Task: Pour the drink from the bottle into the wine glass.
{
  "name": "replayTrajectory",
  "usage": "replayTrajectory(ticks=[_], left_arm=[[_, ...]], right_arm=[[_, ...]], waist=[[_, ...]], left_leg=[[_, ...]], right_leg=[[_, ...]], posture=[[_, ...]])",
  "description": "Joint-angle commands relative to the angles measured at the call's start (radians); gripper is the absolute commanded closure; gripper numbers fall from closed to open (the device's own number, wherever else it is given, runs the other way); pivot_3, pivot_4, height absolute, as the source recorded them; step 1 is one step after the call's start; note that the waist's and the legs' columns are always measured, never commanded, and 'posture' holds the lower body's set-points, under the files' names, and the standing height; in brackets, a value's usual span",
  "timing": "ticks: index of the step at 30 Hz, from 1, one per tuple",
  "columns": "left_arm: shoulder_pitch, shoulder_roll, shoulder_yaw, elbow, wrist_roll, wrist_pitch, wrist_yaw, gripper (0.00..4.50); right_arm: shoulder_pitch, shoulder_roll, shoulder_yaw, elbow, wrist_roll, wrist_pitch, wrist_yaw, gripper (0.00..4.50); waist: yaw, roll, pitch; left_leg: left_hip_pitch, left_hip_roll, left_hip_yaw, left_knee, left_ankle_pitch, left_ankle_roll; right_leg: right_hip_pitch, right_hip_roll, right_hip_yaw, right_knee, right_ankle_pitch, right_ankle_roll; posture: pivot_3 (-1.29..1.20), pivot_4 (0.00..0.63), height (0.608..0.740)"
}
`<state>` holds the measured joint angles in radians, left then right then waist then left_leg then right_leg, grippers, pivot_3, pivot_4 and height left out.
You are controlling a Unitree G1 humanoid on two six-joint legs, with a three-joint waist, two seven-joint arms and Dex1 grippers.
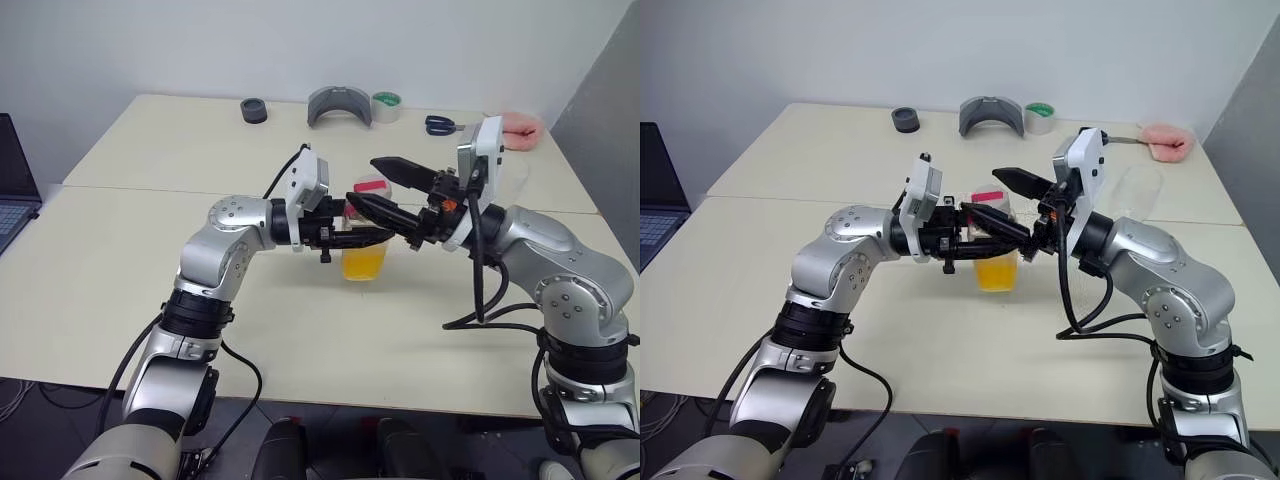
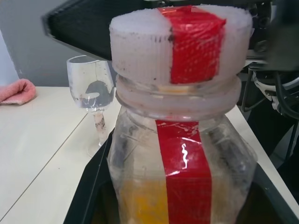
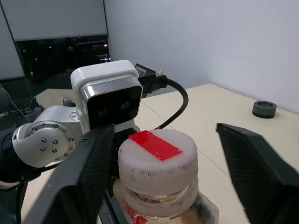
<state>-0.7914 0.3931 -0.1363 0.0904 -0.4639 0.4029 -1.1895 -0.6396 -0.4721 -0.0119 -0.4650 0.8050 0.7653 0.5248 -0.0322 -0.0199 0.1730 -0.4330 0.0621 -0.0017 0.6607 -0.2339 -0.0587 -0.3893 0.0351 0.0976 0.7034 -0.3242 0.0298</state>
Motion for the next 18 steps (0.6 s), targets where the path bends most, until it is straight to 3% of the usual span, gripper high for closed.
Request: replayTrajectory(ticks=[1,2,13,18], left_arm=[[-0.023,0.002,0.018,-0.021,-0.005,-0.022,-0.003,2.66],[-0.023,0.001,0.018,-0.021,-0.004,-0.022,-0.003,2.66],[-0.027,-0.002,0.016,-0.010,0.002,-0.024,-0.014,2.66],[-0.028,-0.004,0.018,-0.011,0.003,-0.025,-0.015,2.66]], right_arm=[[-0.010,0.000,-0.017,-0.019,-0.011,-0.031,0.010,2.35],[-0.011,0.001,-0.018,-0.019,-0.012,-0.032,0.011,2.66],[-0.092,0.048,-0.110,-0.003,0.035,-0.074,-0.022,2.67],[-0.029,0.006,-0.131,-0.003,-0.012,-0.097,-0.016,2.67]], waist=[[0.000,0.000,0.000],[0.000,0.000,0.000],[0.000,0.000,0.000],[0.000,0.000,0.000]], left_leg=[[0.000,0.000,0.000,0.000,0.000,0.000],[0.000,0.000,0.000,0.000,0.000,0.000],[0.000,0.000,0.000,0.000,0.000,0.000],[0.000,0.000,0.000,0.000,0.000,0.000]], right_leg=[[0.000,0.000,0.000,0.000,0.000,0.000],[0.000,0.000,0.000,0.000,0.000,0.000],[0.000,0.000,0.000,0.000,0.000,0.000],[0.000,0.000,0.000,0.000,0.000,0.000]], posture=[[0.00,0.150,0.740],[0.00,0.150,0.740],[0.00,0.150,0.740],[0.00,0.150,0.740]])
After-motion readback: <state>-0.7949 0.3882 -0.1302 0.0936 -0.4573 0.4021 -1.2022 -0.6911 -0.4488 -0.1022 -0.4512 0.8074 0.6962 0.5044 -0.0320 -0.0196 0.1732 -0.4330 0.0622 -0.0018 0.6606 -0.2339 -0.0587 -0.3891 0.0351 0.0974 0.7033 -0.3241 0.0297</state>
